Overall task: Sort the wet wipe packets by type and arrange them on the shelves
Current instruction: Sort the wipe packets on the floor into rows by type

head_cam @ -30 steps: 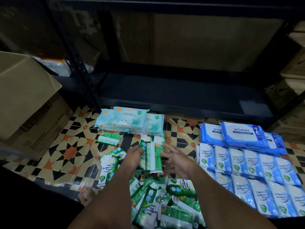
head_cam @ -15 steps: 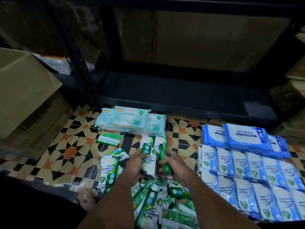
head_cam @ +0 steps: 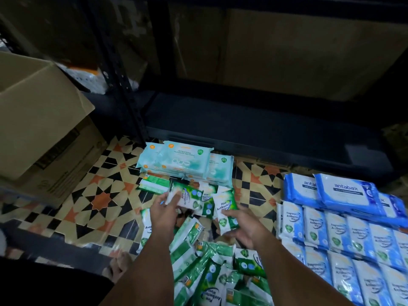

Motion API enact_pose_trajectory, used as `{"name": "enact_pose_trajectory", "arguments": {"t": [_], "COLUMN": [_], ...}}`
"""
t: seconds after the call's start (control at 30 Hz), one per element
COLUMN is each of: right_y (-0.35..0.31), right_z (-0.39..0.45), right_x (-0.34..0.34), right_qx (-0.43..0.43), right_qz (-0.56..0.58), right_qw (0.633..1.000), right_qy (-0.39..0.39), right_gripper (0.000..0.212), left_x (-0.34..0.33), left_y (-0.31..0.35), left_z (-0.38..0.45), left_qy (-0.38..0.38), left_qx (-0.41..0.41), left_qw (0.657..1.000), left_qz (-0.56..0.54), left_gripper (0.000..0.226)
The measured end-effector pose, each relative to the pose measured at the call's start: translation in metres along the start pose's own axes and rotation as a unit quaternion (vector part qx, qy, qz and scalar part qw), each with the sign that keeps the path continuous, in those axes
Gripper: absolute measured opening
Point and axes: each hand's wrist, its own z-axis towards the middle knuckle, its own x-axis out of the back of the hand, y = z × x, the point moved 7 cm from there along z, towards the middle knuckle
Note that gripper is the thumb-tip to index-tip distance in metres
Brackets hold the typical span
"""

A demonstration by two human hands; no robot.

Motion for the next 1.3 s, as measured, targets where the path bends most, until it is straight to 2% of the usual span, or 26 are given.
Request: {"name": "enact_pose_trajectory", "arguments": {"t": [0.07, 0.1, 0.2, 0.23, 0.3, 0.37, 0.43, 0.57, 0.7, 0.87, 1.0, 1.1, 1.2, 1.3], "right_y": [-0.001, -0.003, -0.016, -0.015, -0.015, -0.018, -0.019, -0.024, -0.035, -0.035, -0.030, -0.032, -0.032, -0.027], "right_z": [0.007, 0.012, 0.012, 0.020, 0.033, 0.043, 0.051, 0.064, 0.062, 0.068, 0.070, 0.068, 0.066, 0.063], "right_x": [-0.008, -0.013, -0.037, -0.042, -0.057, -0.067, -0.074, -0.075, -0.083, -0.091, -0.094, -0.098, -0.108, -0.119], "right_qx": [0.023, 0.035, 0.066, 0.064, 0.048, 0.064, 0.091, 0.151, 0.200, 0.192, 0.169, 0.158, 0.148, 0.161], "right_qz": [-0.056, -0.081, -0.108, -0.106, -0.120, -0.172, -0.223, -0.314, -0.374, -0.442, -0.505, -0.584, -0.688, -0.769], "right_qw": [0.998, 0.995, 0.990, 0.991, 0.991, 0.982, 0.969, 0.931, 0.895, 0.859, 0.831, 0.782, 0.698, 0.608], "right_qy": [0.035, 0.041, 0.066, 0.054, 0.034, 0.036, 0.050, 0.110, 0.139, 0.170, 0.159, 0.151, 0.131, 0.114], "right_gripper": [0.081, 0.090, 0.064, 0.061, 0.057, 0.037, 0.028, 0.040, 0.065, 0.068, 0.066, 0.066, 0.075, 0.063], "left_x": [0.005, 0.005, 0.001, -0.003, -0.009, -0.017, -0.020, -0.027, -0.038, -0.030, -0.016, -0.010, -0.005, -0.005], "left_y": [0.010, 0.016, 0.032, 0.035, 0.033, 0.031, 0.024, 0.021, 0.034, 0.040, 0.037, 0.034, 0.033, 0.033], "left_z": [0.006, 0.009, 0.028, 0.038, 0.057, 0.069, 0.080, 0.089, 0.083, 0.090, 0.097, 0.097, 0.095, 0.096], "left_qy": [0.020, 0.027, 0.014, -0.001, -0.027, -0.059, -0.074, -0.072, -0.049, -0.034, -0.024, -0.015, 0.002, 0.005], "left_qx": [-0.026, -0.038, -0.069, -0.066, -0.036, -0.016, 0.000, -0.033, -0.103, -0.125, -0.133, -0.145, -0.140, -0.139], "left_qw": [0.999, 0.999, 0.993, 0.989, 0.976, 0.961, 0.953, 0.924, 0.869, 0.824, 0.807, 0.790, 0.792, 0.787], "left_qz": [-0.011, 0.001, 0.094, 0.134, 0.215, 0.269, 0.294, 0.375, 0.482, 0.551, 0.575, 0.596, 0.595, 0.602], "left_gripper": [0.060, 0.066, 0.081, 0.081, 0.068, 0.056, 0.053, 0.050, 0.051, 0.050, 0.049, 0.050, 0.050, 0.049]}}
